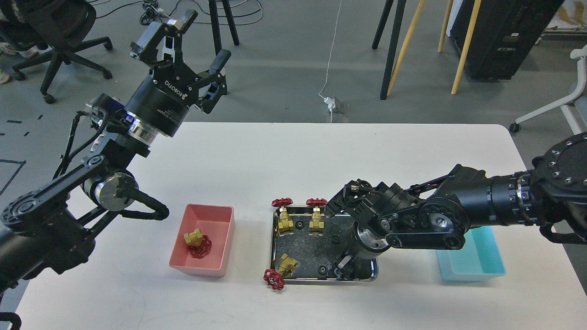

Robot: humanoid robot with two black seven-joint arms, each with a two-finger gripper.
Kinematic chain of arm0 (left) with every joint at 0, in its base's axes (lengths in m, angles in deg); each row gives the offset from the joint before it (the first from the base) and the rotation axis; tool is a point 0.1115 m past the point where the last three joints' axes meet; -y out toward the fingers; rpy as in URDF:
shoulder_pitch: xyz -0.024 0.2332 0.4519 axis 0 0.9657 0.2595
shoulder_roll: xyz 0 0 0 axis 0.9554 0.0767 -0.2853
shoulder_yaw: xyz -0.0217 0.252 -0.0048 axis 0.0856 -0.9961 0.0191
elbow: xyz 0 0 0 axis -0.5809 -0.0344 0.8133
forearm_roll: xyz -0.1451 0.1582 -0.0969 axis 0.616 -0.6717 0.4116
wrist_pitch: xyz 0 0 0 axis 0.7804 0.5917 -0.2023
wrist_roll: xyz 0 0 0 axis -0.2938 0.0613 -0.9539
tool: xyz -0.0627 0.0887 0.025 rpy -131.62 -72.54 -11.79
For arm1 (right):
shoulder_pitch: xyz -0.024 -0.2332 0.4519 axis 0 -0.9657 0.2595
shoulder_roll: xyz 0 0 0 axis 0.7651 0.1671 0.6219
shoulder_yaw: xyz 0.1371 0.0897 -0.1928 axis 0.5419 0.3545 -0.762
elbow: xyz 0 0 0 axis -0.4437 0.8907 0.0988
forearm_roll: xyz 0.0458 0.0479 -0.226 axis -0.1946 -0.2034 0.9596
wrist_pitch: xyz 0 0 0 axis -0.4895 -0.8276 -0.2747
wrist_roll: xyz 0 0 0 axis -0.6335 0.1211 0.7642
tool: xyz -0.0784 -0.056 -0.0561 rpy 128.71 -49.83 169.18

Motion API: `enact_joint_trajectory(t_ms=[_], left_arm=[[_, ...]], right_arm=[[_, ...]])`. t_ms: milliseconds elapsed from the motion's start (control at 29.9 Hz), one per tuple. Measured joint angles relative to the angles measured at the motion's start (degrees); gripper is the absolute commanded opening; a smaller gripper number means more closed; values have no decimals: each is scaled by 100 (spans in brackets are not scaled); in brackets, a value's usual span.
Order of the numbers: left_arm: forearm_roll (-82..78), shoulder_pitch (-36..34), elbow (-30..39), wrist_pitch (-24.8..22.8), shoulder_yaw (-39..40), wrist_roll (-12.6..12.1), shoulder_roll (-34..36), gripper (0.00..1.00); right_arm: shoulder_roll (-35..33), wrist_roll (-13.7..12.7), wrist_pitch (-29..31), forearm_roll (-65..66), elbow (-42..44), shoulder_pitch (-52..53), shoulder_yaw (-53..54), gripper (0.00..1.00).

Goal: Place valve in pink box and gear in blue box
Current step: 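Lower the right gripper onto a black gear and grasp it, then carry the gear to the blue box and release it inside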

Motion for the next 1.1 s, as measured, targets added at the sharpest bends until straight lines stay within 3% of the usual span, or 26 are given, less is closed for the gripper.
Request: enact_joint_trajectory(t_ms=[368,535,735,902,1103], left_arm=[[0,33,0,0,0,0,0,86],[0,40,-4,0,0,0,-13,86],[1,54,-4,0,0,-2,-73,86],[0,65,-5,0,-19,-2,-208,86],[-8,66,-12,0,-54,-2,-385,86]], right_arm=[[-43,-5,1,-43,-101,162,29,18],[-506,-5,1,-75,-484,626,65,17],[-1891,-20,1,-23,-1293,1010,48,18],[-3594,-158,1,522,-1973,979,3,18],[-4990,-167,1,1445,-2212,647,68,18]])
